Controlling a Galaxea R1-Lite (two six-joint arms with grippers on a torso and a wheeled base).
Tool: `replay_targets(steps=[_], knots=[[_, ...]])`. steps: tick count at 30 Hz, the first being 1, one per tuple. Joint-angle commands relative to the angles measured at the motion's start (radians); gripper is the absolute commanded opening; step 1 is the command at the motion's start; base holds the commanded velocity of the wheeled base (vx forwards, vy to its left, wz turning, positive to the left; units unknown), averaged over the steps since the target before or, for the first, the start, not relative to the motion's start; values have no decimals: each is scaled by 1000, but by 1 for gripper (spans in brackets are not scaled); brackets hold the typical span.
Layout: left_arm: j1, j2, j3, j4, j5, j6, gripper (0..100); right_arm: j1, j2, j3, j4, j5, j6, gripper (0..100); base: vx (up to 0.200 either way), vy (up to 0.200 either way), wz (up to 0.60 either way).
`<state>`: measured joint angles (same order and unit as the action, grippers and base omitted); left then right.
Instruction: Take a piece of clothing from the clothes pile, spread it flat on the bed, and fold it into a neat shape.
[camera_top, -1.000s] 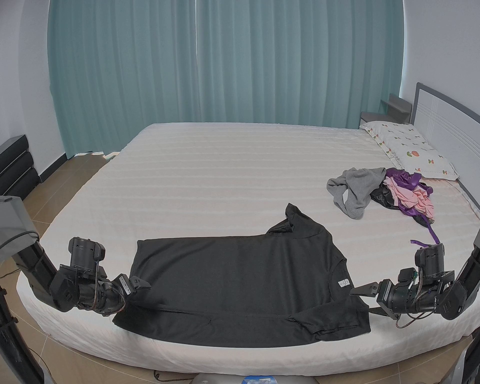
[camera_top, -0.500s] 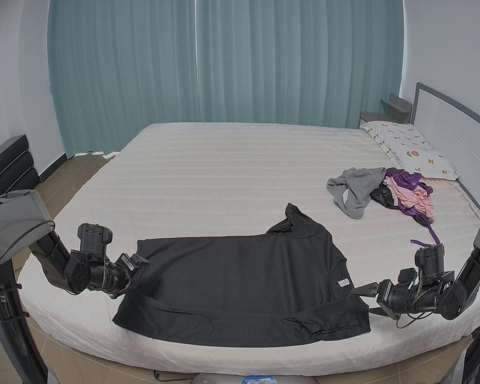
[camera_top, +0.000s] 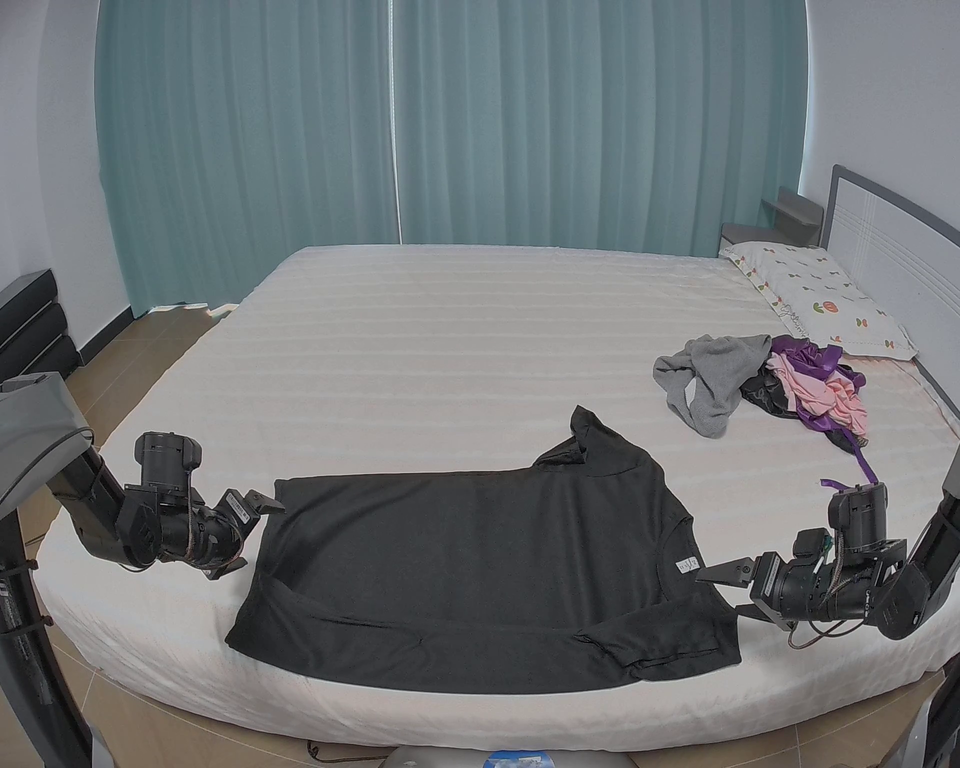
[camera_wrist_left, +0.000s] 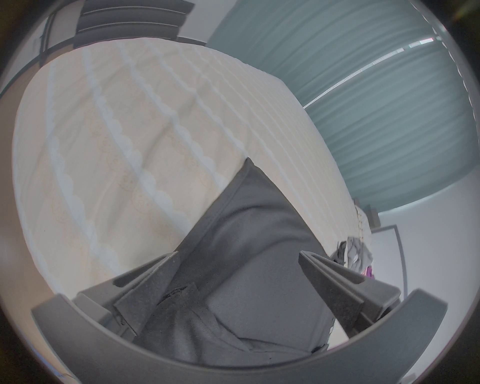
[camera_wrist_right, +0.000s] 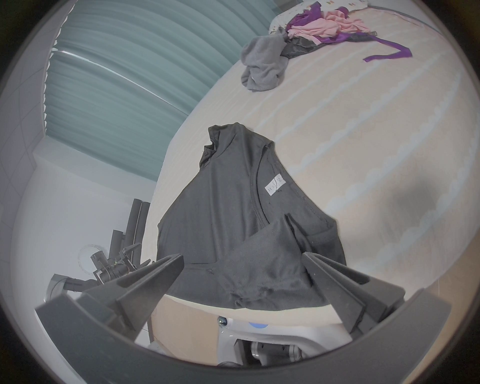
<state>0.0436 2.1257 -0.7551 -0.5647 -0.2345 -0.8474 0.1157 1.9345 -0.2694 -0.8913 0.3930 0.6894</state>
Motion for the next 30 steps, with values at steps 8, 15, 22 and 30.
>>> replay_targets(steps=[8,15,22,30], knots=[[-42,13,-23,89,-14,180,100,-31,166,-13,-153,1,-159,100,0,0,0],[-82,17,-23,95,-13,197,100,-33,199,-34,-164,32,-202,100,0,0,0],[-71,20,-16,109,-2,219,0,-34,196,-37,-164,38,-232,100,0,0,0],[-30,-13,-10,172,7,246,0,-44,196,-39,-166,72,-283,100,0,0,0]])
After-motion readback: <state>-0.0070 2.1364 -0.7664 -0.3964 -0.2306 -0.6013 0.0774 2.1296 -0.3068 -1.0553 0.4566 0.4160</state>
